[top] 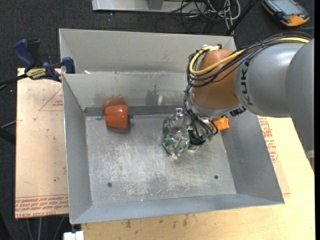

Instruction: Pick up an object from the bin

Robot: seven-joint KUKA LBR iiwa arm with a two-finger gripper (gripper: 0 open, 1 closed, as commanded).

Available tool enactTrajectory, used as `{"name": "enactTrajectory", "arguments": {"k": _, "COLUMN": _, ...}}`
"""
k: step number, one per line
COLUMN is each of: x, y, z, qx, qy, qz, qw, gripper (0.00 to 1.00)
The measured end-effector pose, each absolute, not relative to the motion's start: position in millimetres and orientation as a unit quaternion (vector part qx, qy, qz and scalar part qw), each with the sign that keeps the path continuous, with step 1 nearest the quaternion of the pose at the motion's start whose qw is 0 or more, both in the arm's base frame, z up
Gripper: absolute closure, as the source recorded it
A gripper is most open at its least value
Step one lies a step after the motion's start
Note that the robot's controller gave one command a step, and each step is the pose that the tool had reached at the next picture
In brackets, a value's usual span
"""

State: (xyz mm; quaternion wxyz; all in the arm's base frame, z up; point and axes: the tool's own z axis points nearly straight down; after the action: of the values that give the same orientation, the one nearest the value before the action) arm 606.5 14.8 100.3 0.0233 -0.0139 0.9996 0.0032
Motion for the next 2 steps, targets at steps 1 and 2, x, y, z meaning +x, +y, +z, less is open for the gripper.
{"name": "enactTrajectory", "arguments": {"k": 1, "x": 606.5, "y": 14.8, "z": 100.3, "qx": -0.014, "qy": 1.000, "qz": 0.003, "qw": 0.023, "gripper": 1.00}}
{"name": "enactTrajectory", "arguments": {"k": 2, "x": 606.5, "y": 14.8, "z": 100.3, "qx": -0.014, "qy": 1.000, "qz": 0.003, "qw": 0.023, "gripper": 1.00}}
